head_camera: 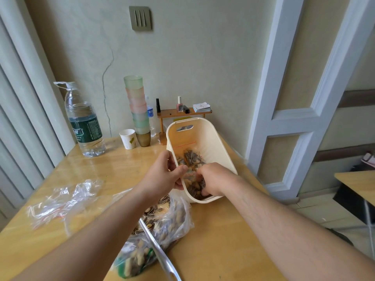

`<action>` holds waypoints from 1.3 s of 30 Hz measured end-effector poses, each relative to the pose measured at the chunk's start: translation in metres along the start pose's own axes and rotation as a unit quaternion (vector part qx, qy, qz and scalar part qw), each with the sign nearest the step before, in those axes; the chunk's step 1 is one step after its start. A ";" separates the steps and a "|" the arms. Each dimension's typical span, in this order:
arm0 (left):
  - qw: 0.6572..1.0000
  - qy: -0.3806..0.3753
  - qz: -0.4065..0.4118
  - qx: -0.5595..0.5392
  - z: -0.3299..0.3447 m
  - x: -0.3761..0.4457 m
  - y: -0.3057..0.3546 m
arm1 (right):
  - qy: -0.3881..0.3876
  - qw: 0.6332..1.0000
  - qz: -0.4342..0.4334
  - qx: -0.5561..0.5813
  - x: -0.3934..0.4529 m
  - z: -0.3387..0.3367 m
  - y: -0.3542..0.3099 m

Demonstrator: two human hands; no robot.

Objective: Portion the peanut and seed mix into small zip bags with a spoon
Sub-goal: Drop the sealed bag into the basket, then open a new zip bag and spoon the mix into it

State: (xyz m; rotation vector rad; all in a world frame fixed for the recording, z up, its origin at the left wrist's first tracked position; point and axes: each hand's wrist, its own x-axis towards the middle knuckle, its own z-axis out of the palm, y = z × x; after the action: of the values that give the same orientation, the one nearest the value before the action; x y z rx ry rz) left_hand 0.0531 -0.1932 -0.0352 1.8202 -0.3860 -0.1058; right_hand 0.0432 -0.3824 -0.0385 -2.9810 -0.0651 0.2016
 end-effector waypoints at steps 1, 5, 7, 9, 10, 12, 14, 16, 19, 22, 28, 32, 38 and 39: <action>1.000 0.001 -0.001 -0.001 0.000 0.001 0.000 | 0.000 1.000 0.000 0.003 -0.001 -0.001 -0.001; 1.000 0.002 -0.002 -0.013 0.003 0.001 0.000 | 0.019 1.000 0.004 0.022 -0.005 -0.007 0.004; 1.000 0.006 -0.003 -0.012 0.003 0.001 -0.001 | 0.031 0.998 0.007 0.045 -0.011 -0.014 0.008; 1.000 0.015 -0.002 -0.008 0.003 0.002 -0.002 | 0.077 0.993 0.009 0.092 -0.019 -0.018 0.010; 1.000 0.022 -0.002 -0.008 0.003 0.004 -0.002 | 0.117 0.986 0.007 0.121 -0.025 -0.018 0.009; 0.999 0.037 -0.005 -0.002 0.003 0.009 -0.003 | 0.202 0.960 -0.002 0.195 -0.035 -0.012 0.004; 0.998 0.060 -0.009 0.015 0.003 0.017 -0.004 | 0.250 0.933 -0.034 0.256 -0.042 -0.002 -0.003; 0.996 0.082 -0.015 0.025 0.003 0.028 -0.006 | 0.251 0.928 -0.078 0.264 -0.042 0.010 -0.008; 0.994 0.095 -0.033 0.036 0.003 0.045 -0.010 | 0.257 0.930 -0.116 0.234 -0.036 0.025 -0.017; 0.992 0.099 -0.042 0.069 -0.001 0.054 -0.016 | 0.296 0.922 -0.121 0.219 -0.031 0.029 -0.023; 0.954 0.091 0.154 0.242 -0.018 -0.008 -0.034 | 0.324 0.914 -0.128 0.208 -0.027 0.032 -0.025; 0.922 0.036 0.217 0.319 -0.050 -0.055 -0.057 | 0.333 0.908 -0.133 0.216 -0.022 0.035 -0.024; 0.912 0.062 0.155 0.375 -0.112 -0.074 -0.084 | 0.348 0.902 -0.146 0.209 -0.003 0.030 -0.026; 0.909 0.064 0.149 0.384 -0.119 -0.078 -0.087 | 0.357 0.899 -0.147 0.207 -0.001 0.029 -0.027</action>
State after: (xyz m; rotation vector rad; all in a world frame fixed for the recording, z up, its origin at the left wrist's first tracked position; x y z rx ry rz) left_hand 0.0302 -0.0389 -0.0934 2.4928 -0.6698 0.4362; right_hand 0.0377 -0.3515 -0.0631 -2.3967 -0.3310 -0.8022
